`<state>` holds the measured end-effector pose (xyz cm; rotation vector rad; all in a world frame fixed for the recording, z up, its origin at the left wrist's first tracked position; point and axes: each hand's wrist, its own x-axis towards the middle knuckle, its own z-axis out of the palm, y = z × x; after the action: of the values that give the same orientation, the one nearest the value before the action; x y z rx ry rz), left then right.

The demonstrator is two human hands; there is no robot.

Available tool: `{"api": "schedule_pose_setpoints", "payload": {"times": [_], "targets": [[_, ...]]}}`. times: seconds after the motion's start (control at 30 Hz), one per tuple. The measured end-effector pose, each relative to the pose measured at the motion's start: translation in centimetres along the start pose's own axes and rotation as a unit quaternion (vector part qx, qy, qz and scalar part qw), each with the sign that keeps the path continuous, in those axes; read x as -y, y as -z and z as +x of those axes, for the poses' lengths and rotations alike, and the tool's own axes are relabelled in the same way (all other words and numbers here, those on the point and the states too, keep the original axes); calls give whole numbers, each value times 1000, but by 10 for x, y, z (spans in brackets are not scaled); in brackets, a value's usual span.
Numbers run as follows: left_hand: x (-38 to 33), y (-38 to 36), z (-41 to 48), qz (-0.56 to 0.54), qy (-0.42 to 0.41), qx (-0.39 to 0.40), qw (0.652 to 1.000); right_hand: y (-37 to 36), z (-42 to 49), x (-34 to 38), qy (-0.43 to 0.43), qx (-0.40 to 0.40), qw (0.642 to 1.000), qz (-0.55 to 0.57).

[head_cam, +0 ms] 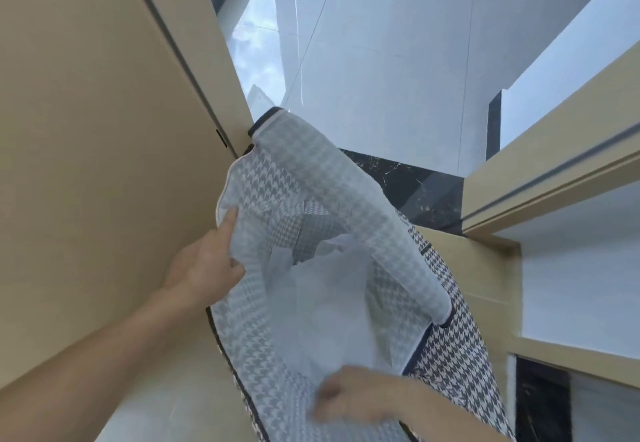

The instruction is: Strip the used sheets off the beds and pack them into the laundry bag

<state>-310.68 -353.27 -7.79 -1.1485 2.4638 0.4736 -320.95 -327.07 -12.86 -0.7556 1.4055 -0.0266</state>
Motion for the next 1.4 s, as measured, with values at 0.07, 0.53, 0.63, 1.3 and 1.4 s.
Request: {"api": "schedule_pose_setpoints", "payload": {"times": [0.07,0.53,0.63,1.3,1.4], "targets": [[3,-11,2,183,-33,-75,980,8,29,-7,-36,-170,985,-18],[8,-53,22,10,-120,-243,962,-24,198,-97,-191,-358,903,-143],[10,-66,19,12,-159,-226,961,1,187,-106,-190,-320,923,-98],[-11,-21,10,9,-93,-171,981,74,69,-37,-169,-358,880,-261],[-6,-24,11,37,-76,-140,987,48,86,-50,-185,-237,940,-161]]}}
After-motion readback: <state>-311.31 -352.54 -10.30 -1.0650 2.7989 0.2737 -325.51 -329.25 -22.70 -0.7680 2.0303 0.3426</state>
